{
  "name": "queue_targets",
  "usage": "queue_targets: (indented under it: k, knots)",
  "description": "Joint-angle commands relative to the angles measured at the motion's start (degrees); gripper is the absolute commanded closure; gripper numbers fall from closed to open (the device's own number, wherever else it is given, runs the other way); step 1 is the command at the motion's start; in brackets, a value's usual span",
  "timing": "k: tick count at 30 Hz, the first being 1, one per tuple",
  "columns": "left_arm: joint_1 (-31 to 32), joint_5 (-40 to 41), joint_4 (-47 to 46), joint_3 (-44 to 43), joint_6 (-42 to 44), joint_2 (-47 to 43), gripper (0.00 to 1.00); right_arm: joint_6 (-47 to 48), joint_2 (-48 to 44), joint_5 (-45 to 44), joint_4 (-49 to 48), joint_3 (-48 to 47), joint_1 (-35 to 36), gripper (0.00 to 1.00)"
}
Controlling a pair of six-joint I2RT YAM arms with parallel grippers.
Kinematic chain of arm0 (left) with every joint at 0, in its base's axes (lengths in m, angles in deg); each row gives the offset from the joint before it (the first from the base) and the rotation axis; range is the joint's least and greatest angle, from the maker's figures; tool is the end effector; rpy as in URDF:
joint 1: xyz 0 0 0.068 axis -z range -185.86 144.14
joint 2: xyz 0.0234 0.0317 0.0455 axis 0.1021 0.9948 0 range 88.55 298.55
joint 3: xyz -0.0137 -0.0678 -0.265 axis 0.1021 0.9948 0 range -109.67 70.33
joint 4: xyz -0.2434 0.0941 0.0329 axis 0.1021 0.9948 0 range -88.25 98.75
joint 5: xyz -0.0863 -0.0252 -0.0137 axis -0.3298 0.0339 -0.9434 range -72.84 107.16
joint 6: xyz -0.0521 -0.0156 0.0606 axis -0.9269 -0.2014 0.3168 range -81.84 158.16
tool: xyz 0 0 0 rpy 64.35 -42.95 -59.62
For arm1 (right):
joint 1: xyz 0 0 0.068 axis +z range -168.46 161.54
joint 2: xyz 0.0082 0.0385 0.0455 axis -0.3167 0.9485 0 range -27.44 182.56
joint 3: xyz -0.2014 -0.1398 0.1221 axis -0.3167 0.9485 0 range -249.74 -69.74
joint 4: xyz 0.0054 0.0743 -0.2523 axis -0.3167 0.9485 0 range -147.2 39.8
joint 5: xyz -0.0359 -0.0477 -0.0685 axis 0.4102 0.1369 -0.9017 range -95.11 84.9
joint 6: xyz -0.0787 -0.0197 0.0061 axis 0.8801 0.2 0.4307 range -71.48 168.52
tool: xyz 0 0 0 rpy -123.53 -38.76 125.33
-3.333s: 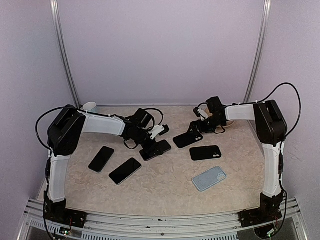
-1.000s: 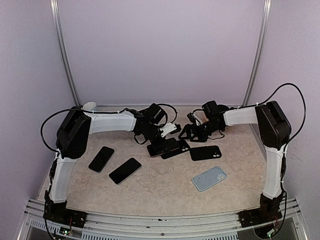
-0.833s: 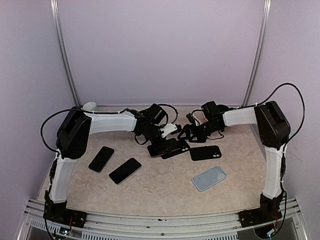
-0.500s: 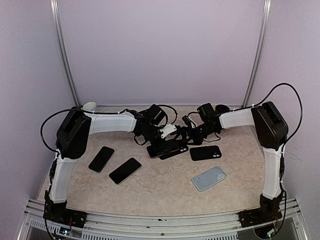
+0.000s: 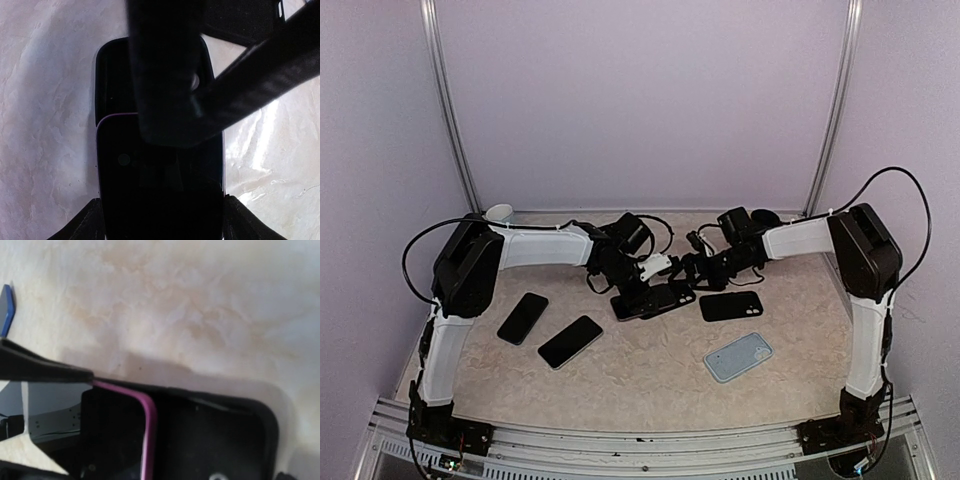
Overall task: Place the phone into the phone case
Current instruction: Move the phone case to the center of the board.
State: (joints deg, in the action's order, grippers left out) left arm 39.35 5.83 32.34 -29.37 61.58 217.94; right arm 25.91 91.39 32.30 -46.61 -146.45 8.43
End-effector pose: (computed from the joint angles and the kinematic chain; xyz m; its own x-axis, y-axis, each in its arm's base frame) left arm 0.3447 -0.3670 0.1239 -0.2576 0.8127 -0.5227 0.9447 0.3255 0.0406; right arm 0.3818 0.2417 0.1213 -0.9193 -0.1238 -0.3735 -0.3619 0.6386 0.6791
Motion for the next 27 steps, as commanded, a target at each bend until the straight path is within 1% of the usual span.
queue_targets:
  k: [1, 4, 9, 19, 27]
  knots:
    - [0.58, 1.05, 1.11, -3.1, -0.08, 0.36, 0.33, 1.04, -4.94, 1.07, 0.78, 1.22, -2.17, 0.0]
    - [0.58, 1.56, 1.09, -3.63, -0.26, 1.03, 0.32, 1.8, -5.38, -0.17, 1.75, 1.19, -2.98, 0.0]
    - [0.58, 0.74, 0.22, -4.9, -0.62, 1.61, 0.32, 3.04, -3.56, -1.88, 3.45, 0.03, -2.99, 0.0]
    - [0.84, 0.0, 0.9, -10.82, -0.87, 5.53, 0.32, 1.7, 0.05, -0.12, 1.8, -1.68, -2.99, 0.0]
    - [1.24, -0.7, -0.11, -12.27, -1.74, 7.7, 0.29, 1.55, 0.94, -0.06, 1.92, -2.43, -2.73, 0.0]
